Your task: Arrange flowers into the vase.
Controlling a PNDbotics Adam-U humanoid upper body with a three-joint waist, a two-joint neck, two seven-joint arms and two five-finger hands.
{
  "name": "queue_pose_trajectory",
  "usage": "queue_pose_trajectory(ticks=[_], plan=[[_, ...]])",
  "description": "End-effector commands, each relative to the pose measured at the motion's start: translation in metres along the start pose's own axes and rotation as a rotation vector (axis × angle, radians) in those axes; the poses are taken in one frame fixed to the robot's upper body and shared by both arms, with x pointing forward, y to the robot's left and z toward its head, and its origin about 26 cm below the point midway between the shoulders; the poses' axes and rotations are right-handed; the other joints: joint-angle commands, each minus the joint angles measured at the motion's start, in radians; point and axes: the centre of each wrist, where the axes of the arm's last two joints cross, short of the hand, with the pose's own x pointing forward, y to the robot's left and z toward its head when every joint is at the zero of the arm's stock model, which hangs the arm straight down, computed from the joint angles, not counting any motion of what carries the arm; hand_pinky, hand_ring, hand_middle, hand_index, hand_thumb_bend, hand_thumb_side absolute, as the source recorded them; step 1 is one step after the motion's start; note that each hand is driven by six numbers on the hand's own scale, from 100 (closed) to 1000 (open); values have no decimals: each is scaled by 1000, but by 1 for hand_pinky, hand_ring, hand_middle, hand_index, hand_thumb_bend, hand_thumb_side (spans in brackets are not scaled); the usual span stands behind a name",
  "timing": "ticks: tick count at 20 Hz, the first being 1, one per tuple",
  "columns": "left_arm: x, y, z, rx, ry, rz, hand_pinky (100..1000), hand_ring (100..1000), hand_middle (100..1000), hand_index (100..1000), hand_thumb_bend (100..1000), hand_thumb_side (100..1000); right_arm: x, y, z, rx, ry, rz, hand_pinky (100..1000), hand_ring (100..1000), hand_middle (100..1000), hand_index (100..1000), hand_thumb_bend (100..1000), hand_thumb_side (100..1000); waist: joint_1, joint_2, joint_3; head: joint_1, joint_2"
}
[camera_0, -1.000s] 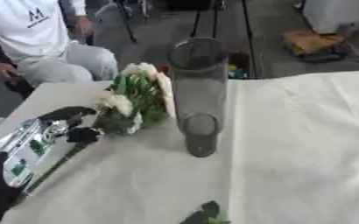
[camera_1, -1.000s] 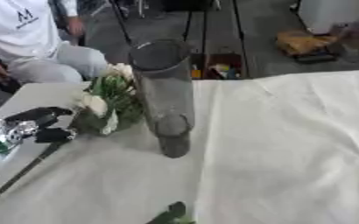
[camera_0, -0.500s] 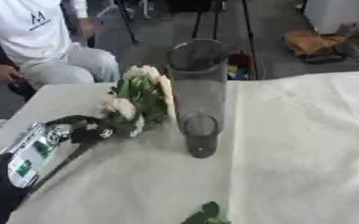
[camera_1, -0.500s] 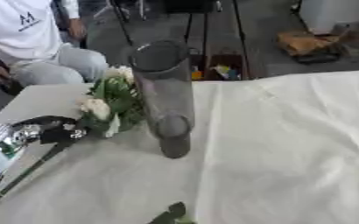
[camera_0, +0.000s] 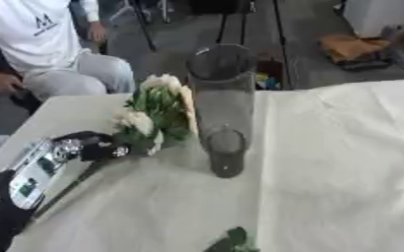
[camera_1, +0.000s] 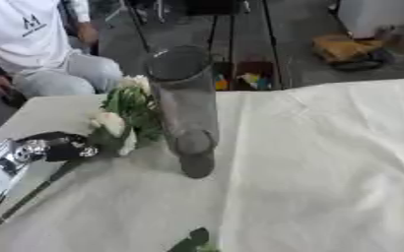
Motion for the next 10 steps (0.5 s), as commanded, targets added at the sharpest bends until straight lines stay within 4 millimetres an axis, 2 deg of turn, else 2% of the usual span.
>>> queue_pose_trajectory(ticks=[1,6,10], plan=[[-2,14,6,28,7,-35,877,1000,1000,1000,286,897,4,0,-8,24,-12,5,623,737,663,729,100,1000,0,-28,0,4,-6],[-3,11,4,0,4,-46,859,995,1000,1000,293,881,5,0,-7,15,-14,8,622,736,662,728,100,1000,-1,-27,-2,3,-10],[-3,10,3,-1,9,-50,777,927,984,1000,253,857,5,0,-8,13,-13,8,622,736,661,726,100,1000,-1,-26,-2,2,-12]])
